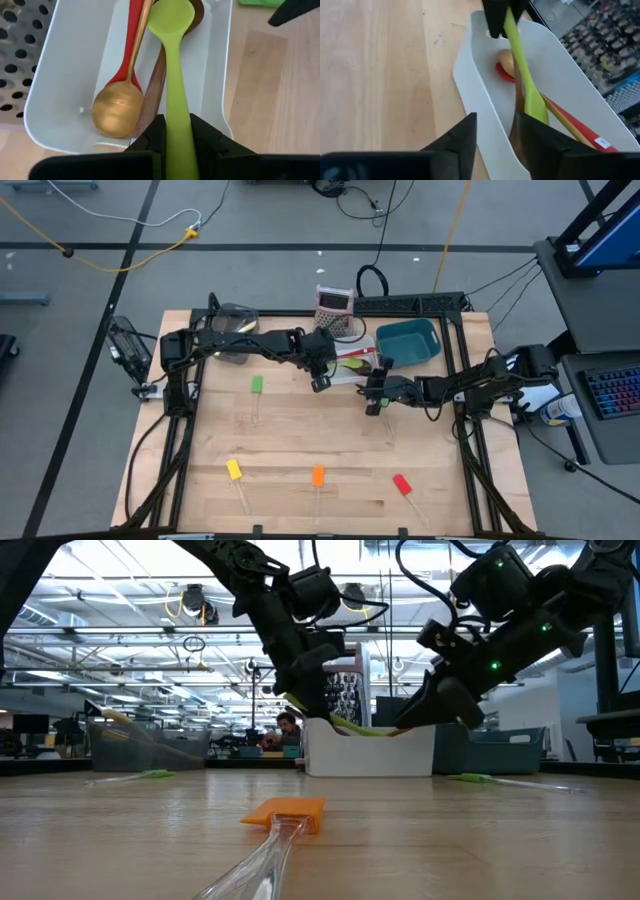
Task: Pick & Place Kitchen Items
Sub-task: Put the green spoon into the white bin, then put the right green spatula into the blue bin
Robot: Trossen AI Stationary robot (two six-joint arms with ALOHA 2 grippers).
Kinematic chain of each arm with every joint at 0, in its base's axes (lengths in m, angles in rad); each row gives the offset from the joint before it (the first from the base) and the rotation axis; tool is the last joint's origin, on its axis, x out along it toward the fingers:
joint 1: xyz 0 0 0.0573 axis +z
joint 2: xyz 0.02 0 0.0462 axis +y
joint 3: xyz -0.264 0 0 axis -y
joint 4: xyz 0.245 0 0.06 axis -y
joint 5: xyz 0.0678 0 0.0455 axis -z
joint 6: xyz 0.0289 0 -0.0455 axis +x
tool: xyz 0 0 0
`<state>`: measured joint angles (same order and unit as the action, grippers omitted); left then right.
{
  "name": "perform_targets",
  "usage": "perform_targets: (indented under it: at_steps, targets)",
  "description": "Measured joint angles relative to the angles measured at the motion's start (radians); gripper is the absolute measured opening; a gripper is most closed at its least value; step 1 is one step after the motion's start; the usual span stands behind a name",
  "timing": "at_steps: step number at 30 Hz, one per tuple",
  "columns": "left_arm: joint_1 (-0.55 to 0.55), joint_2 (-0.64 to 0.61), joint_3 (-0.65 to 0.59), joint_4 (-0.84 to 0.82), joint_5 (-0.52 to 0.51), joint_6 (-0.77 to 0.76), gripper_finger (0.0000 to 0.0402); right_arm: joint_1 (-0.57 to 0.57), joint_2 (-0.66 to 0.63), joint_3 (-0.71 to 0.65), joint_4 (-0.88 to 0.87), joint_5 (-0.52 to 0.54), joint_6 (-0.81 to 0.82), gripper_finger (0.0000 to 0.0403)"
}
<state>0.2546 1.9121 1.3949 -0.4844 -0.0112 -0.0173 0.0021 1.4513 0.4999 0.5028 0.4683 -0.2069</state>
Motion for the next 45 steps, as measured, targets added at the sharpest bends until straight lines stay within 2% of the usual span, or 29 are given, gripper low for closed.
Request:
perform_targets:
  at_steps: [8,14,17,22,27,30,35,38,42,45]
  targets:
    - [-0.002,0.0,0.0,0.042,-0.001,0.067,0.0049,0.0,0.0,0.0,0.001,0.0,0.015,0.0173]
    - [-0.002,0.0,0.0,0.078,-0.001,0.122,0.0087,0.0,0.0,0.0,0.001,0.0,0.015,0.0172]
    - [-0.002,0.0,0.0,0.077,-0.009,0.146,0.0092,0.0,0.0,-0.001,0.001,0.0,0.016,0.0173]
    - [0.0,0.0,0.0,0.078,-0.098,0.148,0.009,0.0,0.0,-0.001,0.001,0.0,0.023,0.017]
    - [-0.001,0.0,0.0,0.076,-0.102,0.135,0.0091,0.0,0.0,-0.001,0.001,-0.009,0.066,0.0172]
    - [-0.001,-0.001,0.0,0.067,-0.103,0.128,0.0092,0.0,0.0,-0.001,0.001,-0.059,0.07,0.018]
    - [-0.001,-0.001,0.0,0.067,-0.104,0.111,0.0095,0.002,0.0,-0.001,0.001,-0.083,0.161,0.0192]
    - [-0.001,-0.001,0.0,0.067,-0.104,0.108,0.0114,0.019,0.0,-0.001,0.001,-0.08,0.168,0.0194]
    - [-0.005,-0.001,0.0,0.068,-0.119,0.075,0.016,0.06,0.0,-0.001,0.001,-0.074,0.218,0.0191]
    - [-0.017,-0.02,0.0,0.063,-0.128,0.057,0.019,0.103,0.0,-0.001,0.0,-0.02,0.255,0.0189]
